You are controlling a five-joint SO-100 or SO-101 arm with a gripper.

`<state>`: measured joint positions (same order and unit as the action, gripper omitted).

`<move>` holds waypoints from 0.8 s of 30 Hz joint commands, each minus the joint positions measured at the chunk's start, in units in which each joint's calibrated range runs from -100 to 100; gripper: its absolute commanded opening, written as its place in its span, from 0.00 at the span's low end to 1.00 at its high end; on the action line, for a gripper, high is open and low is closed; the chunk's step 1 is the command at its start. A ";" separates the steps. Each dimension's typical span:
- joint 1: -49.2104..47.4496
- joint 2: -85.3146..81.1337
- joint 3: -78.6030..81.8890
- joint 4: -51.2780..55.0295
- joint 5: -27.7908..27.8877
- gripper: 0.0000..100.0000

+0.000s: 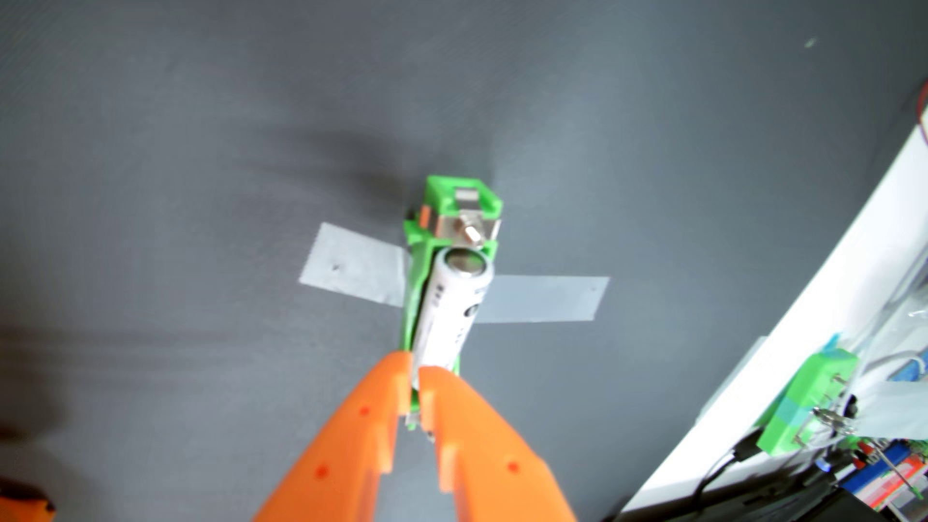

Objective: Insert Battery

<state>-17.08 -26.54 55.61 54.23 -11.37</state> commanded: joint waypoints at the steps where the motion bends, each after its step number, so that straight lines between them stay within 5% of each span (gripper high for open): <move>1: 0.44 -0.43 2.25 -5.54 0.19 0.02; 7: 0.44 -0.93 7.65 -13.67 0.24 0.02; 24: 0.20 -1.01 4.77 -11.04 0.24 0.02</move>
<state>-17.08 -26.54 63.56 41.51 -11.37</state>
